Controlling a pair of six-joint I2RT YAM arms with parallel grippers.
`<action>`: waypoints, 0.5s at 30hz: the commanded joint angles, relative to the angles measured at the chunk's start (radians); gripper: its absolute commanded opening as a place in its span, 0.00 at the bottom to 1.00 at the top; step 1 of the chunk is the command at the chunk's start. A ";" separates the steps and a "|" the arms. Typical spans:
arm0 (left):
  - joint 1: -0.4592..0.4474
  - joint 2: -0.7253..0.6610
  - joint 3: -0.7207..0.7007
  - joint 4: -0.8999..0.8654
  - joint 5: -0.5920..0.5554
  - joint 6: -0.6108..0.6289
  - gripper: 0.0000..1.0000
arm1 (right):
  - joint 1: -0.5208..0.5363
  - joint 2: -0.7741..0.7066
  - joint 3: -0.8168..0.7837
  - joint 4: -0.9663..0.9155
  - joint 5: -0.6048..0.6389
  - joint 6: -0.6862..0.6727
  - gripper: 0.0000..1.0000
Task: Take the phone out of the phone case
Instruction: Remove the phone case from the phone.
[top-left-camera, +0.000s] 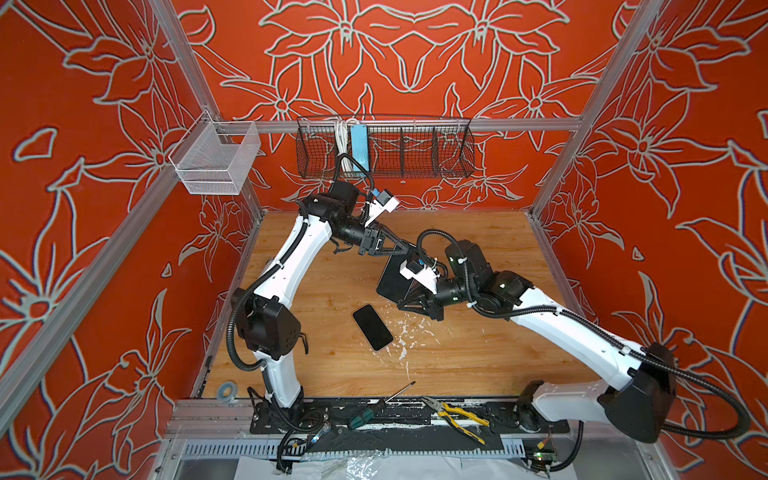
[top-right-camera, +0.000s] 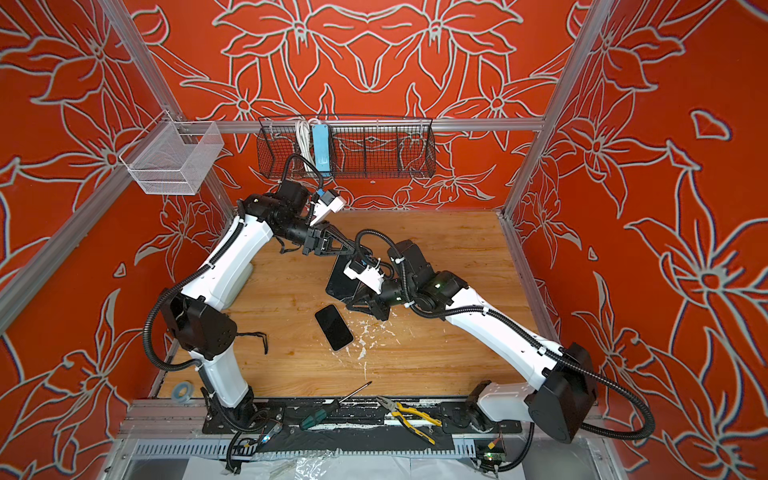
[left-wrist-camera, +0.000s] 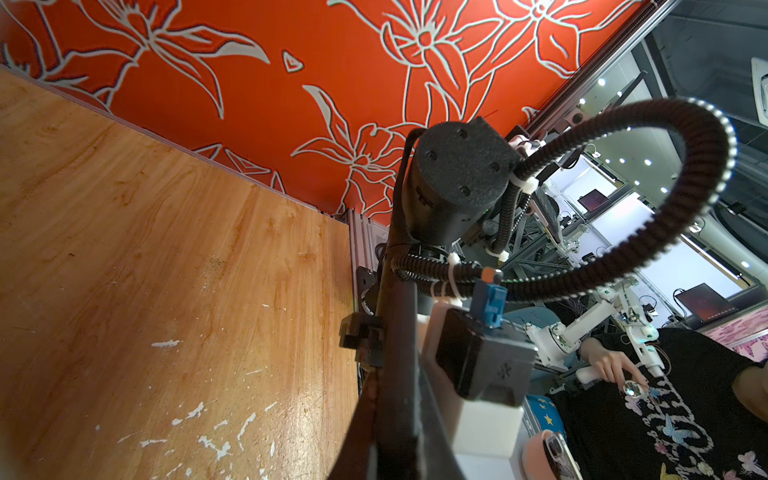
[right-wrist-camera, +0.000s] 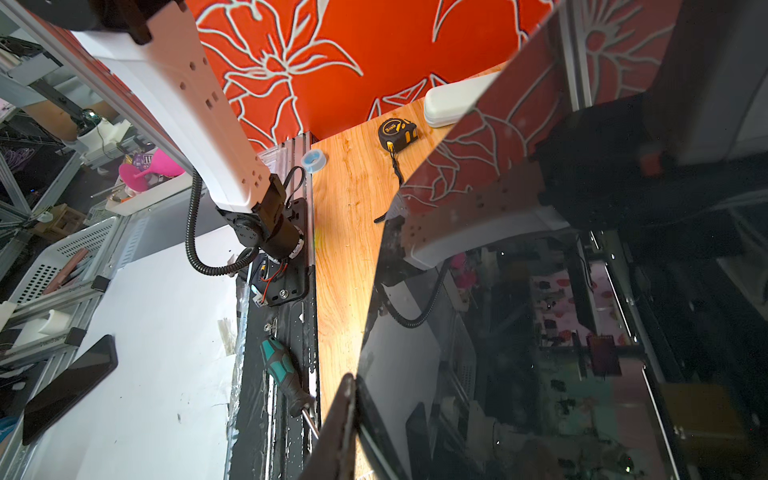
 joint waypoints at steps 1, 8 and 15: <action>0.002 -0.019 -0.010 0.093 0.018 -0.017 0.00 | 0.025 -0.021 0.038 0.008 -0.058 -0.051 0.12; 0.002 -0.020 -0.021 0.128 0.032 -0.047 0.00 | 0.050 -0.022 0.051 0.006 -0.023 -0.066 0.10; 0.002 -0.021 -0.033 0.169 0.038 -0.079 0.00 | 0.095 -0.018 0.081 -0.013 0.044 -0.099 0.11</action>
